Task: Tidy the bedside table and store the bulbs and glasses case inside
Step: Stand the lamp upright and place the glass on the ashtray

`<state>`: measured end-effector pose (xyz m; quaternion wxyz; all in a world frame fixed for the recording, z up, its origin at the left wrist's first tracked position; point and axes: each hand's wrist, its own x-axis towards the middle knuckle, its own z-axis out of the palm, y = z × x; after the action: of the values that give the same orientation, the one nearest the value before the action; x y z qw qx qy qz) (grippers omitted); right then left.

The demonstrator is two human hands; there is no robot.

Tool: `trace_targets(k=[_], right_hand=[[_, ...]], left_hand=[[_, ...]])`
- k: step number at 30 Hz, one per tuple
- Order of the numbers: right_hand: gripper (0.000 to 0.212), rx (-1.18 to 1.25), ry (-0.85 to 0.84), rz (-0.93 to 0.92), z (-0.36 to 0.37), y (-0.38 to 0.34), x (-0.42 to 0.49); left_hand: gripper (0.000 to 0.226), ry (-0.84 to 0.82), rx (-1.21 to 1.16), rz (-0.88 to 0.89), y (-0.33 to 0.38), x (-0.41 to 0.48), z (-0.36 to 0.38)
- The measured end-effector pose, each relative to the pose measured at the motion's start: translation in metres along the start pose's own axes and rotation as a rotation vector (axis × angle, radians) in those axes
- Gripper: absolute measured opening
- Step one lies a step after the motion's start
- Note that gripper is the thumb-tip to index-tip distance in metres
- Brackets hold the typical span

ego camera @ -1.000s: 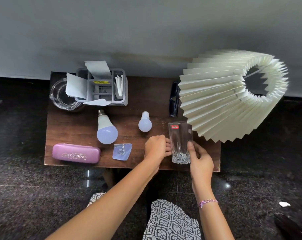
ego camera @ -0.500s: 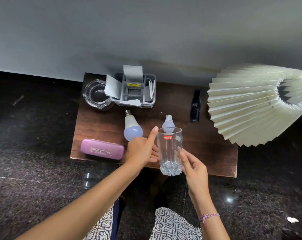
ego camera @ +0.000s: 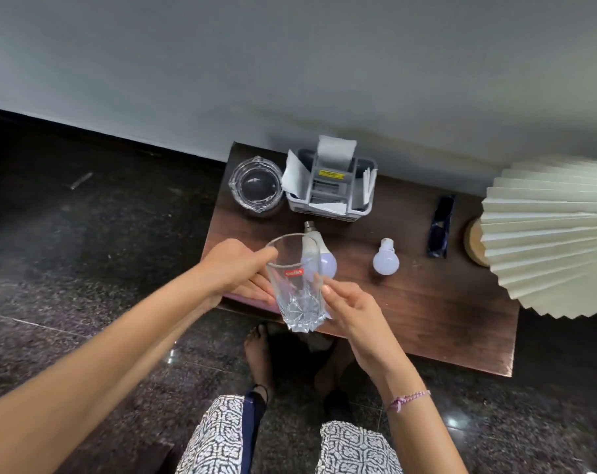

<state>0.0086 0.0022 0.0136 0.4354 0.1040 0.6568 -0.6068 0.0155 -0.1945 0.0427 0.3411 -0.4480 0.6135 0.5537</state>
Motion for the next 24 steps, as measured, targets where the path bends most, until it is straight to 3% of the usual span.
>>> trace_targets(k=[2,6,8,12,14,15,19,24], right_hand=[[0.023,-0.160,0.130,-0.087,0.014,-0.007,0.007],[0.022,-0.276,0.167,-0.141,0.040,-0.024,0.019],[0.037,-0.283,0.185,-0.113,0.050,-0.033,0.024],[0.085,-0.417,0.205,-0.125,0.068,-0.057,0.030],[0.095,-0.457,0.238,-0.146,0.072,-0.071,0.033],[0.090,-0.442,0.253,-0.155,0.074,-0.077,0.035],[0.036,-0.498,0.305,-0.314,0.079,-0.102,0.044],[0.024,-0.740,0.377,-0.497,0.084,-0.124,0.062]], left_hand=[[0.031,0.047,-0.012,0.023,0.003,-0.003,-0.014],[0.026,0.142,0.009,0.127,0.009,-0.004,-0.041],[0.026,0.184,0.012,0.174,0.012,-0.004,-0.053],[0.022,0.229,0.034,0.227,0.016,-0.002,-0.068],[0.022,0.251,0.047,0.246,0.018,0.001,-0.073],[0.021,0.261,0.046,0.253,0.019,0.002,-0.075],[0.021,0.290,0.070,0.305,0.026,0.010,-0.080],[0.023,0.331,0.142,0.349,0.040,0.023,-0.085]])
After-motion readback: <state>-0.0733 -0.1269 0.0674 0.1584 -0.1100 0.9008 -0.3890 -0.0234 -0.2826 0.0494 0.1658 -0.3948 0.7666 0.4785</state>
